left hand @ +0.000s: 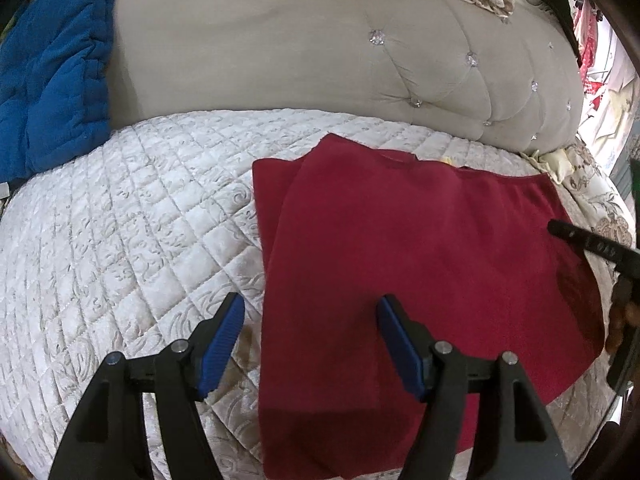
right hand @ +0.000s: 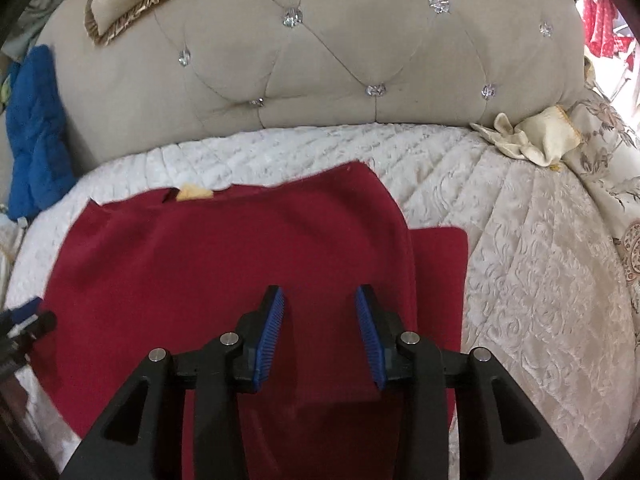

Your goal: Fold small clothes

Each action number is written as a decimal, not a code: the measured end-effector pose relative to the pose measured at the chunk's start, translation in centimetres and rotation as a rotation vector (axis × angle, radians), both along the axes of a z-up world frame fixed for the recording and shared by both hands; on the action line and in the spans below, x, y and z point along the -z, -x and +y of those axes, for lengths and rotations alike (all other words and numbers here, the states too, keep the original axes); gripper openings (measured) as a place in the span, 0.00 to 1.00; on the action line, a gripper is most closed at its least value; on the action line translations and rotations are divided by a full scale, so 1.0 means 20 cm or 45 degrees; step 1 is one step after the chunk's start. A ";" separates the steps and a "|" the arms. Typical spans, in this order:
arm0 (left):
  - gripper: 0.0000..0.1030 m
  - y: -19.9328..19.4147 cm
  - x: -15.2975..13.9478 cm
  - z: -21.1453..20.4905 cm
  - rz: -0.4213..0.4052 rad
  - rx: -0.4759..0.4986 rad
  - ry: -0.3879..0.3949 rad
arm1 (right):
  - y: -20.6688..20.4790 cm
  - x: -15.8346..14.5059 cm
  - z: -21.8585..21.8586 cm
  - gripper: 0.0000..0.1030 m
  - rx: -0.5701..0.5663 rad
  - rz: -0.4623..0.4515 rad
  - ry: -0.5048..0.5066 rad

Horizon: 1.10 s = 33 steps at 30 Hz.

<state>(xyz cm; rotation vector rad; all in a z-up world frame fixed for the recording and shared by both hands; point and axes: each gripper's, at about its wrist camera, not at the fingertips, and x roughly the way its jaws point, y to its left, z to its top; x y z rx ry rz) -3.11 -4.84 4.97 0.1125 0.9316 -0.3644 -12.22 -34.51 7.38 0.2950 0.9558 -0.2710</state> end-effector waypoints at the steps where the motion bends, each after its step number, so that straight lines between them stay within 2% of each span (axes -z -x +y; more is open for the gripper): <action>1: 0.72 0.00 0.00 0.00 0.001 -0.003 0.002 | 0.00 -0.03 0.00 0.16 -0.002 -0.020 -0.015; 6: 0.72 0.00 0.01 0.00 -0.004 -0.002 -0.004 | -0.07 -0.08 0.03 0.16 -0.036 -0.071 0.014; 11: 0.78 0.00 0.01 0.00 0.002 -0.006 -0.010 | -0.15 0.04 0.03 0.16 -0.007 -0.030 0.004; 13: 0.82 -0.01 0.01 0.00 0.005 -0.003 -0.016 | -0.16 0.07 0.03 0.17 -0.003 -0.065 0.019; 18: 0.84 -0.02 0.02 0.00 0.015 -0.008 -0.020 | -0.16 0.09 0.07 0.33 -0.048 -0.089 0.055; 23: 0.84 -0.02 0.02 0.00 0.013 -0.007 -0.023 | -0.17 0.09 0.08 0.40 -0.083 -0.095 0.055; 30: 0.84 -0.01 -0.01 0.02 -0.001 -0.014 0.002 | -0.08 -0.02 0.14 0.40 -0.091 -0.095 0.064; 33: 0.84 -0.01 -0.02 0.03 -0.014 -0.021 0.018 | -0.01 -0.01 0.15 0.40 -0.058 -0.092 0.082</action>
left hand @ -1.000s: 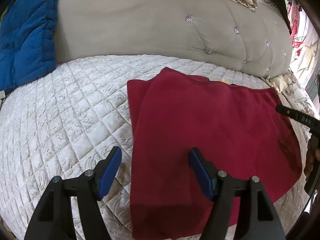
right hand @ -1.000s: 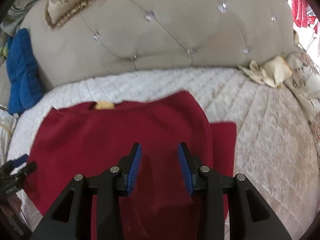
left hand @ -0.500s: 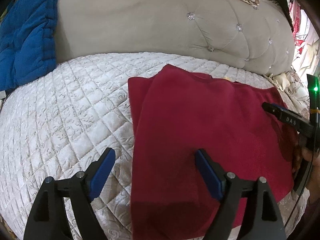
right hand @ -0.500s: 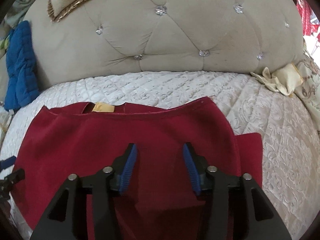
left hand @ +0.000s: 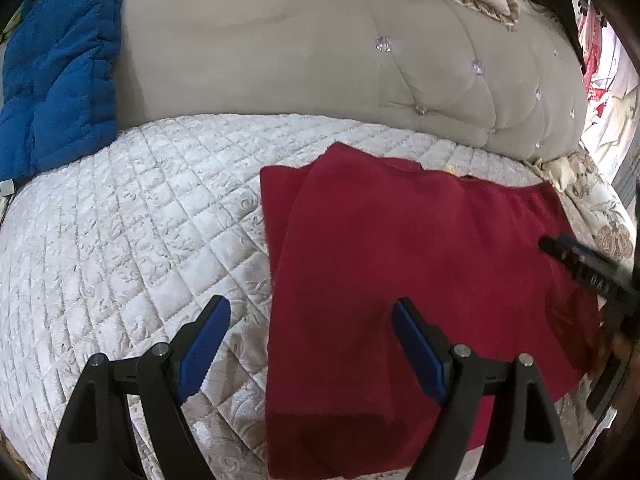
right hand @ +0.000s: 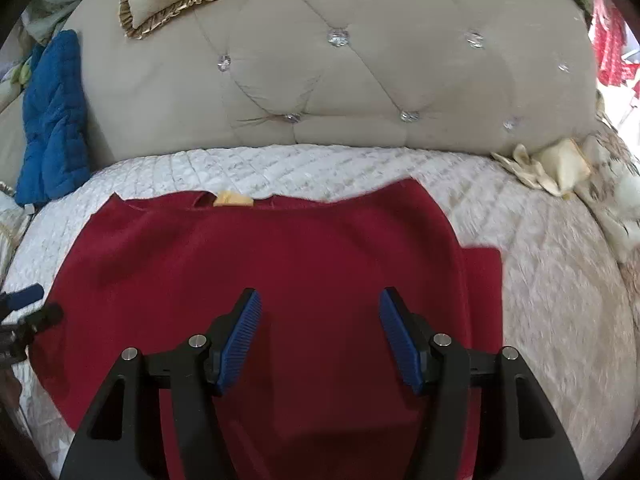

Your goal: Fold small clothes

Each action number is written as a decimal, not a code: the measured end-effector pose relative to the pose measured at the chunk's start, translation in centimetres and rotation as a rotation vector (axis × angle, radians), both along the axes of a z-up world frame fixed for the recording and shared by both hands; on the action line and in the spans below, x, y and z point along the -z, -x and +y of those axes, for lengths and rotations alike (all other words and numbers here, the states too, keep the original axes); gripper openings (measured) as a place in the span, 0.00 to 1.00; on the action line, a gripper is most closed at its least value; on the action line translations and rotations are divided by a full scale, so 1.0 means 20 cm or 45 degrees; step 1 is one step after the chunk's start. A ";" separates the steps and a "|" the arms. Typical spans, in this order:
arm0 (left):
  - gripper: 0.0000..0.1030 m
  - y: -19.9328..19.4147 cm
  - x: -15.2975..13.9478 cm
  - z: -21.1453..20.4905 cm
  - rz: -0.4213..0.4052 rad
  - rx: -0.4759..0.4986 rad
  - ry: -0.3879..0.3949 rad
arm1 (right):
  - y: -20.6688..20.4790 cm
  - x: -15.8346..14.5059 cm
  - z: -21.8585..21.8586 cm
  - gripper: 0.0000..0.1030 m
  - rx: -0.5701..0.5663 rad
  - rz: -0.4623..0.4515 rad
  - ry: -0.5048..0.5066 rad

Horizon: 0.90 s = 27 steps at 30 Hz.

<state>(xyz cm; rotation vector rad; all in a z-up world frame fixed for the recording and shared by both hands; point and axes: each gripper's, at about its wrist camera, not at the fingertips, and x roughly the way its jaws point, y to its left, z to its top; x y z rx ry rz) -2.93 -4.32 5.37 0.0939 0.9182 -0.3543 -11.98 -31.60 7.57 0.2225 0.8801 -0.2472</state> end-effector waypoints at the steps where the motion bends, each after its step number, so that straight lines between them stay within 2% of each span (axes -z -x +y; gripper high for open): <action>1: 0.84 0.00 0.00 0.00 -0.002 -0.002 0.002 | 0.02 0.03 -0.01 0.40 0.013 0.003 -0.020; 4: 0.84 0.01 -0.01 0.01 -0.009 -0.006 0.004 | 0.04 0.07 -0.03 0.40 0.033 -0.046 -0.026; 8: 0.84 0.01 -0.01 0.01 -0.008 -0.011 0.005 | -0.01 0.08 0.03 0.57 -0.021 -0.002 0.056; 9: 0.84 0.01 -0.01 0.01 -0.005 -0.010 0.006 | -0.02 0.09 0.05 0.58 -0.028 0.006 0.077; 11: 0.84 0.01 -0.01 0.00 -0.007 -0.006 0.003 | -0.01 0.09 0.06 0.60 -0.033 0.007 0.093; 16: 0.84 0.02 -0.01 -0.01 -0.007 0.000 0.003 | 0.01 0.09 0.02 0.61 -0.034 -0.045 0.022; 22: 0.84 0.02 -0.01 -0.01 0.000 0.009 0.001 | 0.02 0.10 0.02 0.62 -0.039 -0.058 0.008; 25: 0.84 0.00 -0.02 0.03 0.017 -0.005 0.040 | 0.02 0.08 0.03 0.61 -0.033 -0.041 0.020; 27: 0.84 -0.02 -0.01 0.07 0.069 -0.015 0.098 | 0.03 0.05 0.05 0.60 0.000 -0.031 -0.003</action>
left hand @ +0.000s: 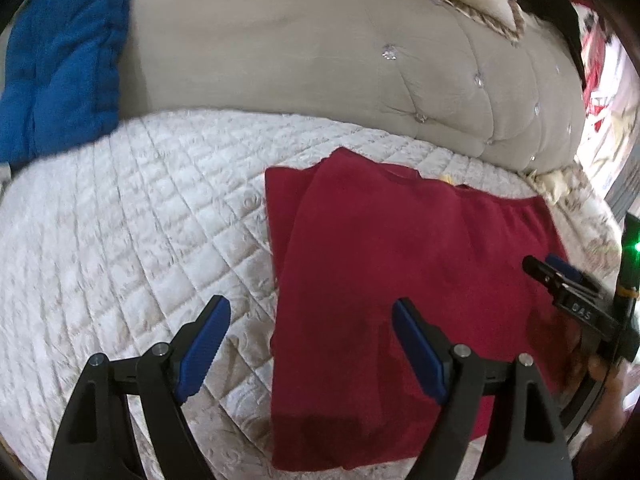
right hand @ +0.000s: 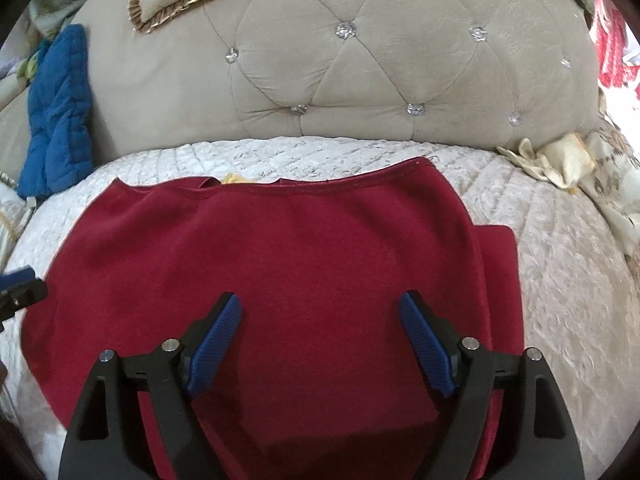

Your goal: Fold small clothes

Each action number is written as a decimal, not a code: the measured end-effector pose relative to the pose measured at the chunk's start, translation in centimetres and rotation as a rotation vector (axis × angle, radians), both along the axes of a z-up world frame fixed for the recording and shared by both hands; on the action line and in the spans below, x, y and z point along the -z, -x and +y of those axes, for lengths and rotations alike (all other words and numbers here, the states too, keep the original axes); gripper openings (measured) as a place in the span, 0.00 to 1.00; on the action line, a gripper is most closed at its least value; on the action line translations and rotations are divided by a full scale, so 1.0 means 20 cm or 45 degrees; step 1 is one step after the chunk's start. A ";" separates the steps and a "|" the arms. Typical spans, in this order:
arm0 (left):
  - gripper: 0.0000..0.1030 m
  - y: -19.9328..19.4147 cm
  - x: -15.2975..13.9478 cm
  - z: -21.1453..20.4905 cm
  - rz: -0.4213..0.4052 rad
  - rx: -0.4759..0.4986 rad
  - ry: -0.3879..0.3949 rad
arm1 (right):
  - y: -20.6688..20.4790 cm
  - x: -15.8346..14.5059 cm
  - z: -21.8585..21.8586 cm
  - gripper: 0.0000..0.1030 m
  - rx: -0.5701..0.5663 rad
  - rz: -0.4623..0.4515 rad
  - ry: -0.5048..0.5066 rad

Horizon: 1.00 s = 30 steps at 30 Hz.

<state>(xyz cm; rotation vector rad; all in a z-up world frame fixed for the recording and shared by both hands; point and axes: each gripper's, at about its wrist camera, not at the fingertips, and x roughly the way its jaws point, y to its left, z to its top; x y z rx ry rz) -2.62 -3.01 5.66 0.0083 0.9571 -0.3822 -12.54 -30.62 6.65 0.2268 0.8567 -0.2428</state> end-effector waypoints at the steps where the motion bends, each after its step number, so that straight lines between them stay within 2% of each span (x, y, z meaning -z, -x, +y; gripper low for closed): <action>1: 0.84 -0.01 0.01 0.01 0.022 -0.007 0.015 | 0.02 -0.03 0.00 0.60 0.014 -0.035 -0.080; 4: 0.84 -0.02 0.03 0.03 0.064 -0.028 0.031 | 0.01 -0.06 0.04 0.60 0.000 -0.087 -0.313; 5: 0.84 -0.02 0.03 0.03 0.069 -0.031 0.029 | -0.02 -0.05 0.06 0.56 -0.021 -0.076 -0.363; 7: 0.84 -0.02 0.03 0.05 0.069 -0.042 0.017 | -0.12 -0.05 0.15 0.43 -0.086 -0.036 -0.412; 9: 0.84 -0.02 0.03 0.08 0.072 -0.059 0.013 | -0.22 -0.05 0.23 0.21 -0.150 -0.006 -0.387; 10: 0.84 -0.02 0.04 0.09 0.078 -0.072 0.017 | -0.28 -0.05 0.29 0.19 -0.191 0.006 -0.360; 14: 0.84 -0.05 0.07 0.14 0.124 -0.120 0.022 | -0.52 0.00 0.52 0.18 -0.340 0.064 -0.321; 16: 0.84 -0.07 0.09 0.15 0.147 -0.130 0.038 | -0.65 0.05 0.61 0.22 -0.364 0.131 -0.255; 18: 0.84 -0.07 0.09 0.16 0.161 -0.132 0.053 | -0.72 0.06 0.65 0.30 -0.363 0.129 -0.213; 21: 0.84 -0.07 0.10 0.15 0.165 -0.132 0.058 | -0.77 0.02 0.67 0.30 -0.339 0.197 -0.174; 24: 0.84 -0.07 0.11 0.16 0.182 -0.141 0.072 | -0.75 -0.09 0.72 0.33 -0.387 0.143 -0.122; 27: 0.84 -0.07 0.11 0.17 0.196 -0.148 0.088 | -0.78 -0.13 0.80 0.33 -0.486 0.173 -0.191; 30: 0.84 -0.07 0.11 0.18 0.197 -0.160 0.094 | -0.81 -0.16 0.90 0.33 -0.491 0.199 -0.074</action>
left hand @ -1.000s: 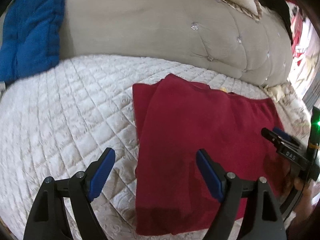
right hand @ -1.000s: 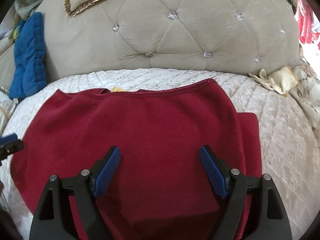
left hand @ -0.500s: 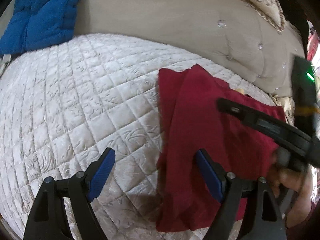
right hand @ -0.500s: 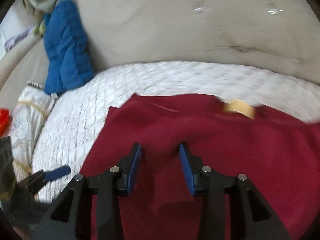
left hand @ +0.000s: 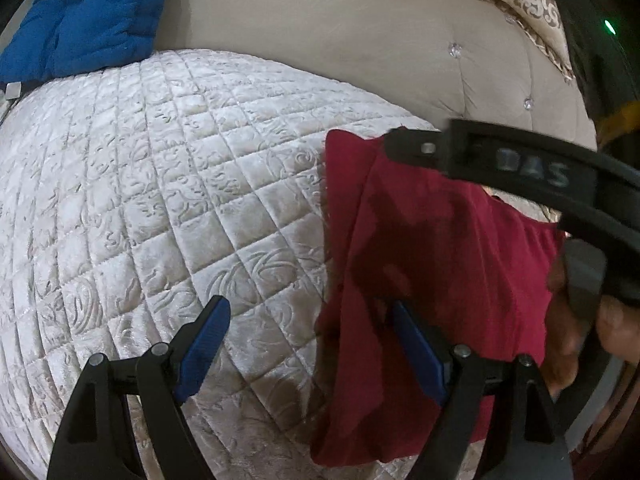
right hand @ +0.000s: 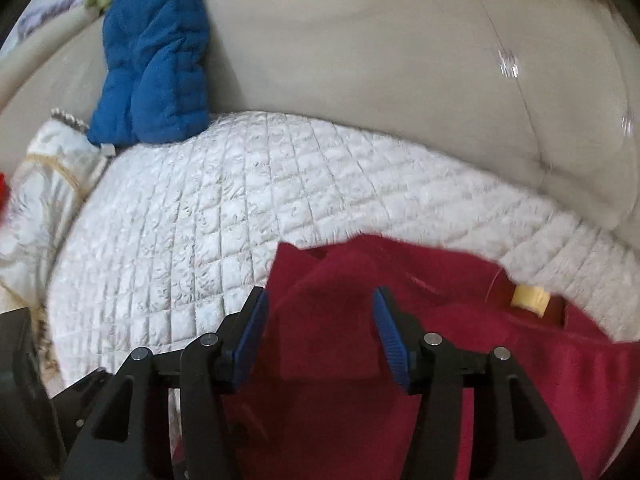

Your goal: Fold small clothes

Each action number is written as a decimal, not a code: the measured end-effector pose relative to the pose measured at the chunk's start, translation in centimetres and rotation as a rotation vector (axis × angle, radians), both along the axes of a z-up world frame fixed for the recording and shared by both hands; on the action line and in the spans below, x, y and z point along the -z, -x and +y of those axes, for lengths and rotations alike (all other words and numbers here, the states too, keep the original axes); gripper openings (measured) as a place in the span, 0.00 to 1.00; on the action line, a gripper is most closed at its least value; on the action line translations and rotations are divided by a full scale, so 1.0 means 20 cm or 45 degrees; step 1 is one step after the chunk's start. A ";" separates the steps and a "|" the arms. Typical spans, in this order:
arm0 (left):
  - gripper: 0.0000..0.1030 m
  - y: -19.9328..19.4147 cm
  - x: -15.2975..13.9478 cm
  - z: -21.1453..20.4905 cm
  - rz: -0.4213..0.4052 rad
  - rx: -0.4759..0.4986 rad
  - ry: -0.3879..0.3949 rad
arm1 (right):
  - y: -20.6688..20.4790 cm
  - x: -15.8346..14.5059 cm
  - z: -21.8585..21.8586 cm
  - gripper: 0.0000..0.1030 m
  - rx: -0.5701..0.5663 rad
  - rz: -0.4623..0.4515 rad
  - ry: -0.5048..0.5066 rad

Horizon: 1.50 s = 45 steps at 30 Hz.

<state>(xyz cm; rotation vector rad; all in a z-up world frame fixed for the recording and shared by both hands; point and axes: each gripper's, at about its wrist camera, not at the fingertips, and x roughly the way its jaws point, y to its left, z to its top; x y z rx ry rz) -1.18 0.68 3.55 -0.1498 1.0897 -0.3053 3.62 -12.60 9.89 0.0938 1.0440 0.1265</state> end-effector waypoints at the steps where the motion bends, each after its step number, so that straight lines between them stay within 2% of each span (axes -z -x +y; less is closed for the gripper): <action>1: 0.84 0.00 0.00 0.00 0.004 -0.004 0.003 | -0.01 0.01 0.02 0.34 -0.005 0.014 0.018; 4: 0.85 0.00 0.01 0.00 0.009 -0.012 0.005 | -0.11 0.16 0.09 0.39 -0.040 0.221 0.062; 6: 0.85 -0.01 0.00 0.00 0.008 -0.012 -0.003 | -0.13 0.22 0.15 0.48 -0.049 0.198 0.138; 7: 0.85 -0.01 0.00 -0.01 0.010 -0.009 -0.005 | -0.13 0.22 0.17 0.47 -0.060 0.163 0.168; 8: 0.85 0.00 0.01 -0.01 0.010 -0.006 -0.011 | -0.13 0.22 0.18 0.37 -0.064 0.133 0.193; 9: 0.86 0.00 0.00 -0.02 0.009 -0.006 -0.004 | -0.12 0.21 0.17 0.21 -0.057 0.111 0.195; 10: 0.86 0.00 0.00 -0.02 0.011 -0.005 0.013 | -0.10 0.19 0.14 0.15 -0.051 0.075 0.137; 11: 0.86 0.00 -0.01 -0.02 0.014 0.000 0.039 | -0.09 0.18 0.10 0.03 -0.051 0.060 0.070; 12: 0.86 -0.01 -0.01 -0.04 0.013 0.008 0.055 | -0.07 0.15 0.06 0.00 -0.046 0.047 -0.003; 16: 0.83 0.03 -0.05 -0.11 -0.019 0.083 0.127 | 0.04 0.01 -0.15 0.00 0.032 -0.050 -0.228; 17: 0.80 0.04 -0.07 -0.13 -0.024 0.124 0.172 | 0.06 -0.02 -0.19 0.00 0.048 -0.063 -0.265; 19: 0.49 0.07 -0.10 -0.17 -0.040 0.184 0.217 | 0.11 -0.08 -0.29 0.00 0.072 -0.088 -0.336; 22: 0.32 0.12 -0.16 -0.22 -0.125 0.262 0.207 | 0.15 -0.10 -0.39 0.00 0.102 -0.087 -0.380; 24: 0.26 0.15 -0.18 -0.25 -0.159 0.303 0.200 | 0.17 -0.11 -0.42 0.00 0.110 -0.079 -0.397; 25: 0.25 0.16 -0.18 -0.26 -0.168 0.316 0.200 | 0.18 -0.12 -0.44 0.00 0.130 -0.069 -0.423; 27: 0.23 0.18 -0.19 -0.27 -0.196 0.339 0.195 | 0.19 -0.11 -0.47 0.10 0.182 -0.051 -0.484; 29: 0.23 0.18 -0.21 -0.28 -0.218 0.350 0.191 | 0.20 -0.14 -0.51 0.37 0.236 -0.051 -0.545; 30: 0.23 0.18 -0.22 -0.28 -0.222 0.351 0.191 | 0.20 -0.15 -0.50 0.44 0.249 -0.047 -0.542; 35: 0.23 0.19 -0.25 -0.29 -0.234 0.371 0.185 | 0.12 -0.16 -0.34 0.44 0.144 0.018 -0.447; 41: 0.23 0.24 -0.26 -0.30 -0.257 0.405 0.163 | -0.02 0.00 -0.13 0.44 0.009 0.169 -0.320; 43: 0.23 0.25 -0.26 -0.31 -0.259 0.415 0.150 | -0.02 0.04 -0.09 0.25 -0.064 0.172 -0.187; 44: 0.23 0.25 -0.26 -0.31 -0.256 0.431 0.162 | 0.00 0.03 -0.10 0.10 -0.056 0.147 -0.153; 45: 0.23 0.26 -0.27 -0.32 -0.256 0.442 0.173 | 0.03 0.02 -0.13 0.04 -0.040 0.117 -0.162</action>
